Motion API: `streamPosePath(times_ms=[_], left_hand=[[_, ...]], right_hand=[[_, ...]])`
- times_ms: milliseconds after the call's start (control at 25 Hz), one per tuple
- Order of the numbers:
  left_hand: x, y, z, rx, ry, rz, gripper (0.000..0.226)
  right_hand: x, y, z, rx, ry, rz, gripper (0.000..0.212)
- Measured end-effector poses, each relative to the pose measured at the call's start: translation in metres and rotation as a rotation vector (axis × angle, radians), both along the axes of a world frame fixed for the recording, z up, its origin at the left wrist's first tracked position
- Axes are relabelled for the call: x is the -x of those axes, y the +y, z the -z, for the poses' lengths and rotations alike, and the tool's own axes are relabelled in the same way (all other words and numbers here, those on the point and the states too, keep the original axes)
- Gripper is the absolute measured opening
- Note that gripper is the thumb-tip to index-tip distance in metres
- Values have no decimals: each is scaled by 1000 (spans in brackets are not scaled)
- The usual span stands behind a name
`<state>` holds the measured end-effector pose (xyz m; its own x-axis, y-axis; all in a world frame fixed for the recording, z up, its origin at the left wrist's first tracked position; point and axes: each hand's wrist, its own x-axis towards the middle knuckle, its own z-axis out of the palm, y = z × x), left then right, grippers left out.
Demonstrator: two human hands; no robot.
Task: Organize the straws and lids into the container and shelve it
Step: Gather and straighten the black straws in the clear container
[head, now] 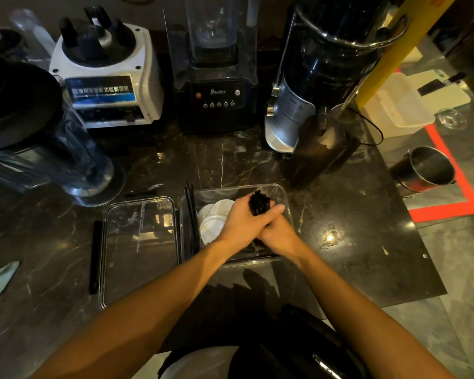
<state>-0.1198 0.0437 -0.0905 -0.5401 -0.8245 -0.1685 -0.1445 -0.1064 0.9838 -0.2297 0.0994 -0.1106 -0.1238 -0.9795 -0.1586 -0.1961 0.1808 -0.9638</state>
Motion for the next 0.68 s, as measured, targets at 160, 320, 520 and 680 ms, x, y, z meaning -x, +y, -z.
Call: streamPosePath(times_ms=[160,320,520,680], left_hand=[[-2,-8,-11,-12,2,-38,15],[-24,-18,-28,37,18,-32,42],[-85,-35,-24,115,-61,-443,31],[-122,-62,-7,112,-412,-478,29]], right_hand=[[-4,-5,-4,-14,-12,55,42],[-8,-14,-14,-99,100,167,19],[-26,-41,-33,-237,130,241,12],[-58,-61,-37,-360,-128,87,8]])
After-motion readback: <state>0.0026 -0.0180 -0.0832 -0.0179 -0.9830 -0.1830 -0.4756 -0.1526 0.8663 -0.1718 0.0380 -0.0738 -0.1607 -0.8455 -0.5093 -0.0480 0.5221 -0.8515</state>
